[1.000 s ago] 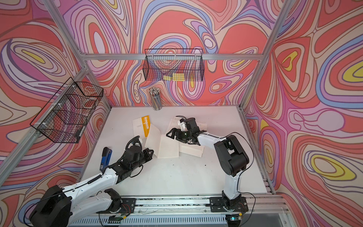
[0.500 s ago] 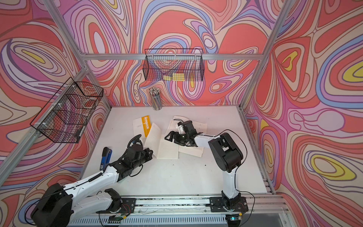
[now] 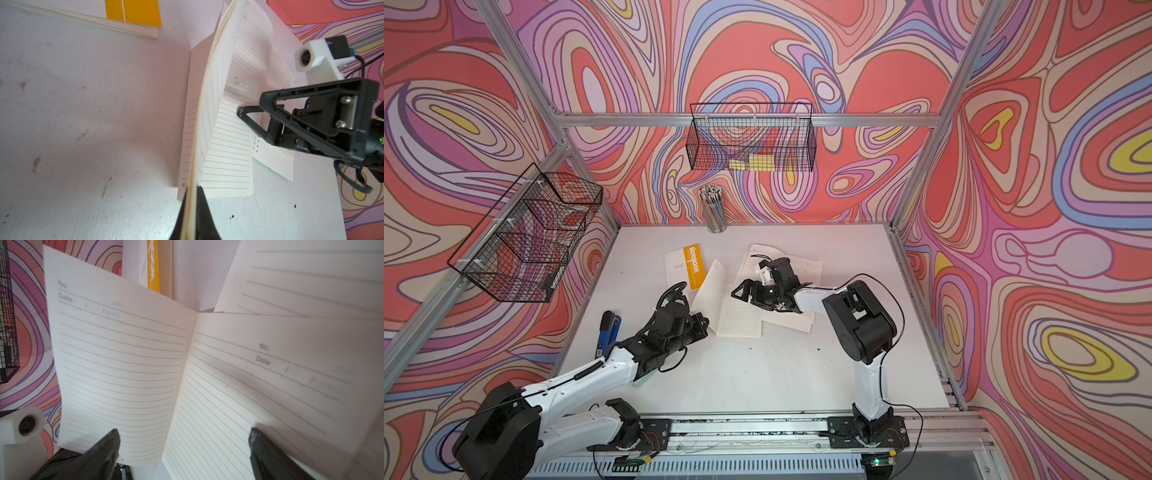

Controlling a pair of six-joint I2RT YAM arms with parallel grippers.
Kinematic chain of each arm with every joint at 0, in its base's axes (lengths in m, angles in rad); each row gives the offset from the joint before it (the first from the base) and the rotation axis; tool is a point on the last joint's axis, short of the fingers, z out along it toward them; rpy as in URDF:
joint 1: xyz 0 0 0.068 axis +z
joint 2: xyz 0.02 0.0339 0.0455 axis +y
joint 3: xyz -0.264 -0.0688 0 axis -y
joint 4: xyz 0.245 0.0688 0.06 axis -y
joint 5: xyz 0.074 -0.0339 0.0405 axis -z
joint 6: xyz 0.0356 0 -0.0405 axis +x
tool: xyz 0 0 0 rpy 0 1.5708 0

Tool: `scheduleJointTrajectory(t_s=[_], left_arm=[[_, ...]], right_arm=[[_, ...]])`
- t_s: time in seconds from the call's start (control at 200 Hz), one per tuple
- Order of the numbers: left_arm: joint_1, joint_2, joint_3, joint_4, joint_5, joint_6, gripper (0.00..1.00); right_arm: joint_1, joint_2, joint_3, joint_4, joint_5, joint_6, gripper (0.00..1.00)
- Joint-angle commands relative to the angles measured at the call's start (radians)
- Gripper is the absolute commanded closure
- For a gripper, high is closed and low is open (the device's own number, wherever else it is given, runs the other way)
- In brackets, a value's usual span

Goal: Close the notebook

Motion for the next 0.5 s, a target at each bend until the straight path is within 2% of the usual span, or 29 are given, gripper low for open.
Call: scheduleJointTrajectory(t_s=[0.0, 0.03, 0.135, 0.235, 0.496], left_arm=[[-0.004, 0.017, 0.028, -0.016, 0.035, 0.022, 0.90], [-0.003, 0.021, 0.027, -0.012, 0.042, 0.032, 0.82], [-0.003, 0.033, 0.027, 0.036, 0.097, 0.062, 0.68], [-0.003, 0.053, 0.071, 0.063, 0.144, 0.080, 0.59], [-0.006, 0.066, 0.085, 0.107, 0.203, 0.097, 0.55]], right_arm=[[0.009, 0.035, -0.023, 0.015, -0.001, 0.009, 0.02], [0.008, 0.037, -0.026, 0.018, -0.001, 0.011, 0.02], [0.009, 0.034, -0.026, 0.018, -0.001, 0.011, 0.02], [0.008, 0.031, -0.026, 0.017, 0.001, 0.012, 0.01], [0.008, 0.022, -0.029, 0.022, 0.001, 0.016, 0.02]])
